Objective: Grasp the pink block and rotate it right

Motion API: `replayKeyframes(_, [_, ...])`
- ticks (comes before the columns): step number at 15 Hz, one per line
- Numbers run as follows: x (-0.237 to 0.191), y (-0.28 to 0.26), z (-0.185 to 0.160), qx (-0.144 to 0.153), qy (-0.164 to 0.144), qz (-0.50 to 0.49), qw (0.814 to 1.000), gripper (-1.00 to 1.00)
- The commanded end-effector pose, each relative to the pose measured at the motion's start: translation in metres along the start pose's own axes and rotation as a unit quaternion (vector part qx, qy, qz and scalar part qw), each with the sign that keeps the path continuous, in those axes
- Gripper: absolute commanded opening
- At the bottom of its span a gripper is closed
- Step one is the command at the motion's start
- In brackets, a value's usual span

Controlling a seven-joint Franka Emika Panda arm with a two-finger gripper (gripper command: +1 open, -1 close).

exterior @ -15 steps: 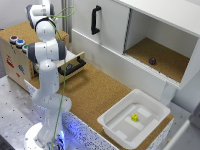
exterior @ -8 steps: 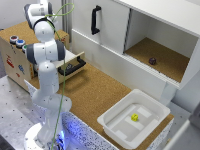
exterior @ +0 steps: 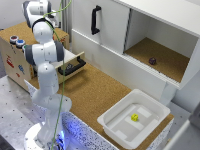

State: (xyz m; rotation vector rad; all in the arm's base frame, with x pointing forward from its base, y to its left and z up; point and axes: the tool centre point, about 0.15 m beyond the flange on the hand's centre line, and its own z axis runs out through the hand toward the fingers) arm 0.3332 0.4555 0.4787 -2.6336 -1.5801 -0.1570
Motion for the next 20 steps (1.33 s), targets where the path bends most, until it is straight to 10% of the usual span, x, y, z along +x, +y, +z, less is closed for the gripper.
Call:
replayKeyframes(1, [0.009,0.029,0.003,0.009,-0.058,-0.141,0.988,1.00])
replayKeyframes(7, [0.009,0.046,0.032,0.062,-0.056,-0.255,0.963,1.00])
replayKeyframes(17, [0.017,0.042,0.053,0.052,-0.042,-0.298,0.952,1.00])
replayKeyframes(18, [0.019,0.041,0.056,0.038,-0.048,-0.300,0.952,-1.00])
replayKeyframes(20, [0.021,0.046,0.059,0.022,-0.066,-0.288,0.955,-1.00])
